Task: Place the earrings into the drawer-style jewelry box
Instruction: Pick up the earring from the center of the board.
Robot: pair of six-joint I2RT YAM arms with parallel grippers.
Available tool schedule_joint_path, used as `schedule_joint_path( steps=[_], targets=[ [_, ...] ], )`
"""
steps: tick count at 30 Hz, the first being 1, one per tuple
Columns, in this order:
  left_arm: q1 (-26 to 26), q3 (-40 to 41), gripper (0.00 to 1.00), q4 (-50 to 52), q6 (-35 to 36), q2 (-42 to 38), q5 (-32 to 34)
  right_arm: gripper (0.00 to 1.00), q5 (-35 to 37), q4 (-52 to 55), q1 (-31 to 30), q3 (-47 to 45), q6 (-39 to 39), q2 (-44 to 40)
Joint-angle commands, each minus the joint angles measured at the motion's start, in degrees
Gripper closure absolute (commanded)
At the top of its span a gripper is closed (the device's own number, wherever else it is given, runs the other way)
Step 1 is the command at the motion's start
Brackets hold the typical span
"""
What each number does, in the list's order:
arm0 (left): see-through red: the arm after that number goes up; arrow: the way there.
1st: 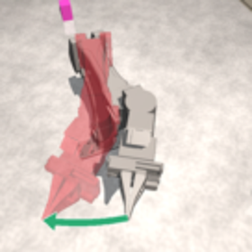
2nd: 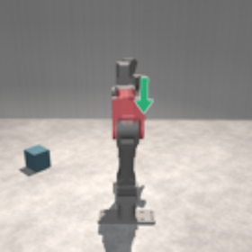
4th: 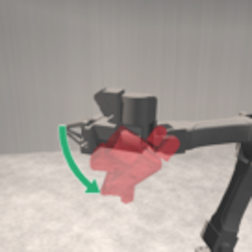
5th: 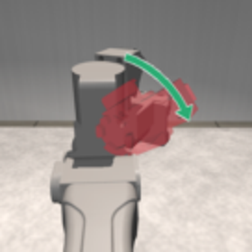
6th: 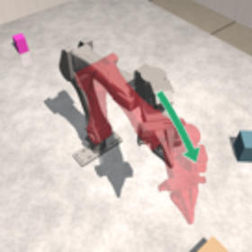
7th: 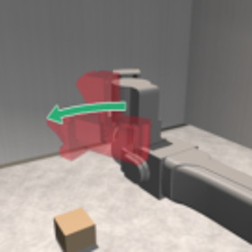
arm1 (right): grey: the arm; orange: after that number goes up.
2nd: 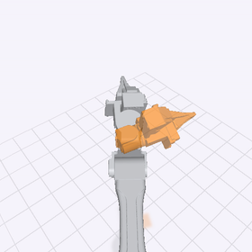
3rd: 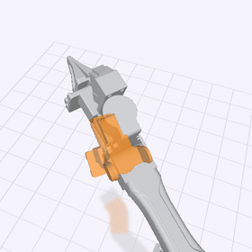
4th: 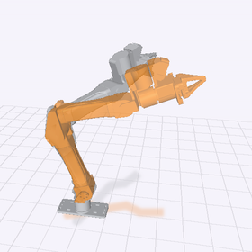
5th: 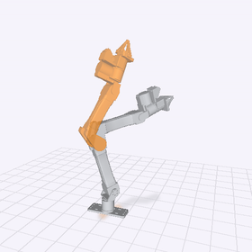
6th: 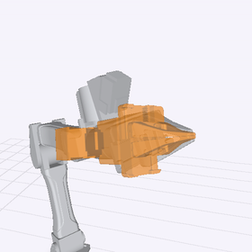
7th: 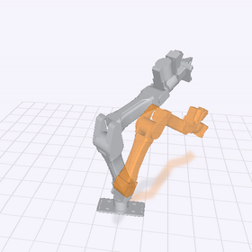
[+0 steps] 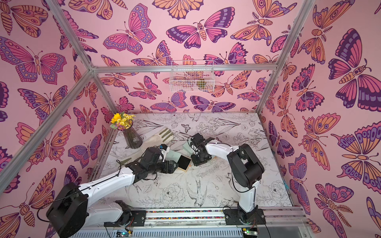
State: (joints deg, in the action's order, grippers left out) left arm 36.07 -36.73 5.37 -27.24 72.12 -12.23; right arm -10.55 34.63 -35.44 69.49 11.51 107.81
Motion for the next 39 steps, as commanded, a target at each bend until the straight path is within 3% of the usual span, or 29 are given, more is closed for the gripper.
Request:
schedule_joint_path(
  steps=[1, 15, 33, 39],
  targets=[
    [0.3, -1.1, 0.18, -0.7, 1.1, 0.2, -0.7, 0.67, 0.0, 2.0, -0.3, 0.5, 0.1, 0.7],
    [0.3, -1.7, 0.18, -0.7, 1.2, 3.8, -1.1, 0.56, 1.3, 3.4, -0.3, -3.3, 0.8, -1.3],
    [0.3, -3.2, 0.18, 0.0, 1.7, 4.6, -1.9, 0.57, 0.3, 5.1, -0.6, -5.6, 0.9, -3.3],
    [0.3, -3.3, 0.18, 0.1, 1.6, 4.7, -2.1, 0.58, 3.7, 5.5, -0.9, -4.8, 1.0, -2.6]
  ],
)
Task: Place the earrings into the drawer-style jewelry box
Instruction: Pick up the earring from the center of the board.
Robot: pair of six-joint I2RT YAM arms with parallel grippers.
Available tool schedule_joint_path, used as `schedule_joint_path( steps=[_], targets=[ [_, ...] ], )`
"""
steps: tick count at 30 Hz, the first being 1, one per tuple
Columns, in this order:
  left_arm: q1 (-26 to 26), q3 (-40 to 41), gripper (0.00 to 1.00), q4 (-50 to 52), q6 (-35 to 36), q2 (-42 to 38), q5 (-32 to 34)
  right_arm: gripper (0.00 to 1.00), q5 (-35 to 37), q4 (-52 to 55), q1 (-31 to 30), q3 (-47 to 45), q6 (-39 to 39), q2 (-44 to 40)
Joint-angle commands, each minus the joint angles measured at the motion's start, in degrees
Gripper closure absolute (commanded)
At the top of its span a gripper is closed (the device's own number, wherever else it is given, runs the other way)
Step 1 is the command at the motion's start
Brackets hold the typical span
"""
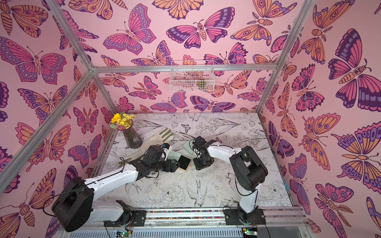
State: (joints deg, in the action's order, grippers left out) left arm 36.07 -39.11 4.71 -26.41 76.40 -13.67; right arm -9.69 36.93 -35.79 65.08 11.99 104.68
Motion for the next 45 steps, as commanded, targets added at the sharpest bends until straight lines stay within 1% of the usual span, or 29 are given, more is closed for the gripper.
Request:
schedule_joint_path(
  steps=[1, 5, 11, 30, 33, 37, 45],
  targets=[
    [0.4, -0.8, 0.18, 0.7, 0.8, 0.3, -0.4, 0.58, 3.5, 3.3, -0.6, -0.1, 0.3, 0.9],
    [0.4, 0.0, 0.18, 0.8, 0.2, -0.8, 0.6, 0.58, 6.3, 4.6, -0.9, 2.2, -0.8, 3.0],
    [0.4, 1.2, 0.18, 0.8, -0.4, -2.1, 1.5, 0.6, 8.5, 5.9, -1.5, 4.4, -1.8, 5.5],
    [0.3, 0.6, 0.18, 0.8, 0.0, -1.1, 1.0, 0.72, 9.9, 5.8, -1.8, 5.4, -0.3, 6.7],
    [0.3, 0.6, 0.18, 0.8, -0.1, -1.1, 1.1, 0.72, 9.6, 5.5, -1.8, 5.4, -0.3, 6.8],
    [0.3, 0.5, 0.18, 0.8, -0.1, -1.2, 1.2, 0.69, 9.3, 5.7, -1.8, 6.0, -0.9, 7.3],
    [0.3, 0.9, 0.19, 0.8, -0.4, -1.6, 1.4, 0.71, 10.0, 6.7, -1.8, 6.9, -1.5, 8.1]
  ],
)
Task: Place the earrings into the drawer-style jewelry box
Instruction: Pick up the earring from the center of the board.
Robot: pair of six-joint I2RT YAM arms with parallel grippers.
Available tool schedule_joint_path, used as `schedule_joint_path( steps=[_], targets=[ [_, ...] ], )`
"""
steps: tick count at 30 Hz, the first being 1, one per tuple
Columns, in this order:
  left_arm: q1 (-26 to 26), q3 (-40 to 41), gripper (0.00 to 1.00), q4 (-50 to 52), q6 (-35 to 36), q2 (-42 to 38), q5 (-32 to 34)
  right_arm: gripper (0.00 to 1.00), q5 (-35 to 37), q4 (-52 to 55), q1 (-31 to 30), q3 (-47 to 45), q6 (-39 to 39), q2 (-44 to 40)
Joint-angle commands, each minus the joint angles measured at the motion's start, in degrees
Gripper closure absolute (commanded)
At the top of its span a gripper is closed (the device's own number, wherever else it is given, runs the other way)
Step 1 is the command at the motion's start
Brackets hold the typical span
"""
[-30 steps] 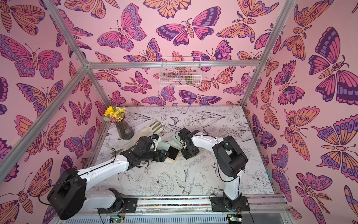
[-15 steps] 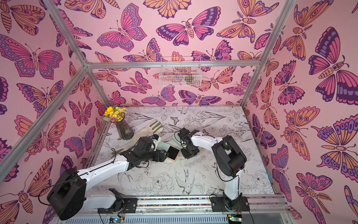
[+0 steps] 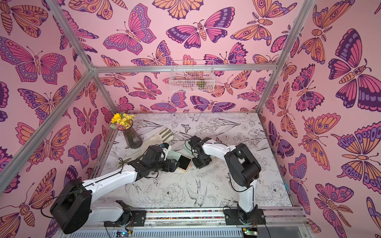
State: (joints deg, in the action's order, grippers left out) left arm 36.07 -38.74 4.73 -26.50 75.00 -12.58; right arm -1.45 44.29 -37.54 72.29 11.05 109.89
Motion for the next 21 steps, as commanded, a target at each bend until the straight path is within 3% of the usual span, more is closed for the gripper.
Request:
schedule_joint_path(
  steps=[1, 14, 21],
  targets=[
    [0.3, 0.5, 0.19, 0.8, -0.4, -0.2, 0.4, 0.72, 1.8, -0.5, 0.0, -0.2, -0.6, 2.9],
    [0.3, 0.7, 0.19, 0.8, -0.3, -0.3, 0.5, 0.81, -0.3, -0.7, -0.2, -0.7, 0.2, 1.4],
    [0.2, 0.5, 0.19, 0.7, -1.9, -3.1, 1.9, 0.9, -1.7, -4.2, -0.1, -4.9, -0.1, -8.1]
  ],
)
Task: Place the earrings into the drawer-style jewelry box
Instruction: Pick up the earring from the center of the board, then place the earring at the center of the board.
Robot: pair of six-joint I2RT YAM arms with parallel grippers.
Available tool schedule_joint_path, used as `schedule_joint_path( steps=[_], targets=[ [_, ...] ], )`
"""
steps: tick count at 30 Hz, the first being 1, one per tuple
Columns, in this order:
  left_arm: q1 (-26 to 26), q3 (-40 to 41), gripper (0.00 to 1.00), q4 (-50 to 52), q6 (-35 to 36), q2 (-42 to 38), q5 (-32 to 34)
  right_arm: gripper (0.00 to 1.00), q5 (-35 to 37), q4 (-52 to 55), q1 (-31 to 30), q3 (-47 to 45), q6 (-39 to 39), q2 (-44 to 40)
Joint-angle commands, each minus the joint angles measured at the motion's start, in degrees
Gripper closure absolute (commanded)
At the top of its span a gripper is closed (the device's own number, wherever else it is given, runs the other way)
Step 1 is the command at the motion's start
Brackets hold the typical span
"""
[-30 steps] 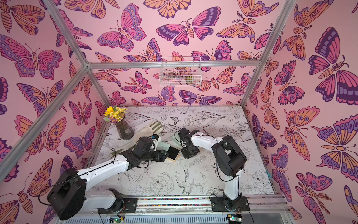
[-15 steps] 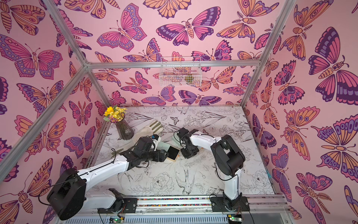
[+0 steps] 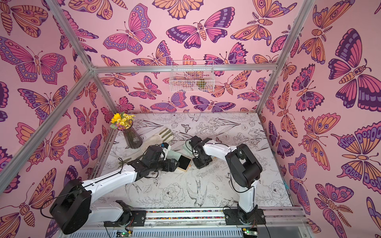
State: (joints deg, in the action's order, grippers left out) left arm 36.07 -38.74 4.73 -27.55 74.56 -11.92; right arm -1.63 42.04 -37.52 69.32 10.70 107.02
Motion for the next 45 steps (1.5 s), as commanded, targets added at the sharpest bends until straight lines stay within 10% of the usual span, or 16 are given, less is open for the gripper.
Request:
schedule_joint_path(
  steps=[1, 17, 35, 45],
  targets=[
    [0.1, 0.5, 0.19, 0.7, -1.2, -3.6, 1.5, 0.92, -2.0, -3.3, -0.1, -3.1, -0.2, -7.6],
    [-0.3, 3.4, 0.16, -7.7, -2.8, -3.4, -6.5, 0.92, -20.1, -19.5, -5.5, -14.5, -16.2, -30.3],
    [-13.6, 22.6, 0.15, -2.1, -13.1, -27.0, -2.6, 0.96, -11.4, -4.0, -15.6, -6.5, -25.3, -11.2],
    [-14.0, 21.2, 0.16, -2.0, -12.0, -25.7, -2.6, 0.91, -6.9, -1.9, -18.8, -2.6, -26.9, -3.1]
  ],
)
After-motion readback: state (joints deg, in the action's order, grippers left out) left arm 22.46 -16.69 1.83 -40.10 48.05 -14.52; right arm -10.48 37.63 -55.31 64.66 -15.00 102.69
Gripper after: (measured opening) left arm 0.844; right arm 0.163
